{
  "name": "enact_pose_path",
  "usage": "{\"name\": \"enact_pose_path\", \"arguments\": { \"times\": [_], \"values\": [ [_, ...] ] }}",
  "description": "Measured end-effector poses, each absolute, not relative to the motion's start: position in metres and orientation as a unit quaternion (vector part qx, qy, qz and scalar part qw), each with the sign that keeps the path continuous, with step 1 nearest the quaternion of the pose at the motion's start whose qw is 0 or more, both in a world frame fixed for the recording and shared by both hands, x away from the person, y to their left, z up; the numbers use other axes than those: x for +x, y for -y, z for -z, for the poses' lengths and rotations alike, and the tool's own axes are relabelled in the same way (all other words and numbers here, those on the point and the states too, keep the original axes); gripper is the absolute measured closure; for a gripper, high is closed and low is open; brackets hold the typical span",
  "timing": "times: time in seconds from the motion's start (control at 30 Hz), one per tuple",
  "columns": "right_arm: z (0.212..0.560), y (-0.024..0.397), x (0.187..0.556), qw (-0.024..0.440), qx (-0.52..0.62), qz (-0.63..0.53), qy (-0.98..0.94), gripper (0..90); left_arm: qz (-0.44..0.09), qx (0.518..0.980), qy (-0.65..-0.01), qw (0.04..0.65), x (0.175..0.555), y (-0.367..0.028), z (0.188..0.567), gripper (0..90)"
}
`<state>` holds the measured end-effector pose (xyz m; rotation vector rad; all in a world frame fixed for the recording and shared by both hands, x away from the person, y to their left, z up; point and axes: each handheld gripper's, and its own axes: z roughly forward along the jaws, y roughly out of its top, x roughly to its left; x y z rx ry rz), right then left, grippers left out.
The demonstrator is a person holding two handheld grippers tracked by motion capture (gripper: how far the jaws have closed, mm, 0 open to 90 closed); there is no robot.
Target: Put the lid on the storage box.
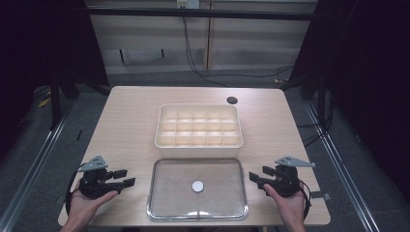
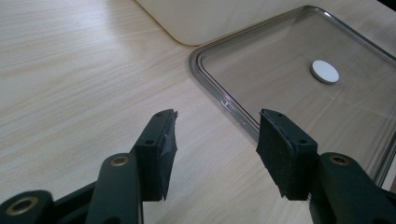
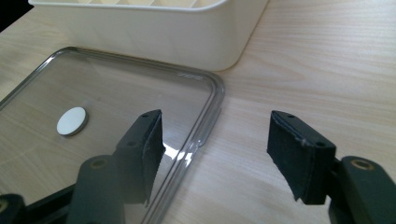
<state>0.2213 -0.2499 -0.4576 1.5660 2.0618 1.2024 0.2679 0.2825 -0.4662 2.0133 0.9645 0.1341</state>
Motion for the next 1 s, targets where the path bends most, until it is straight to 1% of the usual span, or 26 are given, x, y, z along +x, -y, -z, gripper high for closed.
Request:
{"name": "enact_pose_path", "arguments": {
  "times": [0.07, 0.17, 0.3, 0.37, 0.53, 0.6, 0.63, 0.67, 0.7, 0.83, 0.9, 0.93, 1.0],
  "values": [
    [0.455, 0.246, 0.224, 0.138, 0.536, -0.422, -0.718, 35.9, -0.053, 0.813, -0.386, 0.432, 0.268, -0.279, 0.466, 47.5],
    [0.452, 0.237, 0.229, 0.132, 0.523, -0.413, -0.734, 34.8, -0.057, 0.830, -0.366, 0.418, 0.267, -0.268, 0.466, 49.5],
    [0.449, 0.229, 0.235, 0.135, 0.510, -0.401, -0.749, 34.5, -0.049, 0.836, -0.362, 0.409, 0.271, -0.258, 0.466, 51.0],
    [0.446, 0.227, 0.238, 0.133, 0.506, -0.401, -0.752, 36.8, -0.046, 0.836, -0.363, 0.409, 0.275, -0.253, 0.464, 51.4],
    [0.442, 0.224, 0.248, 0.123, 0.508, -0.399, -0.754, 36.3, -0.040, 0.832, -0.368, 0.413, 0.286, -0.245, 0.459, 50.5],
    [0.441, 0.223, 0.254, 0.111, 0.511, -0.404, -0.751, 36.4, -0.033, 0.824, -0.377, 0.421, 0.291, -0.241, 0.458, 50.2],
    [0.440, 0.221, 0.258, 0.108, 0.512, -0.408, -0.748, 36.9, -0.016, 0.806, -0.394, 0.441, 0.296, -0.239, 0.460, 49.4],
    [0.440, 0.221, 0.258, 0.108, 0.512, -0.408, -0.748, 36.9, -0.016, 0.806, -0.394, 0.441, 0.296, -0.239, 0.460, 49.3],
    [0.443, 0.221, 0.260, 0.106, 0.516, -0.413, -0.743, 38.6, -0.018, 0.814, -0.392, 0.429, 0.297, -0.235, 0.464, 49.2],
    [0.451, 0.223, 0.262, 0.100, 0.520, -0.417, -0.739, 41.2, -0.016, 0.819, -0.388, 0.423, 0.297, -0.233, 0.468, 49.9],
    [0.459, 0.224, 0.263, 0.094, 0.525, -0.410, -0.740, 44.2, -0.008, 0.825, -0.384, 0.415, 0.296, -0.233, 0.474, 51.8],
    [0.459, 0.224, 0.263, 0.094, 0.525, -0.410, -0.740, 44.2, -0.008, 0.825, -0.384, 0.415, 0.296, -0.233, 0.474, 52.1],
    [0.464, 0.225, 0.265, 0.094, 0.528, -0.404, -0.741, 48.6, -0.005, 0.830, -0.382, 0.407, 0.296, -0.232, 0.478, 53.1]
  ]
}}
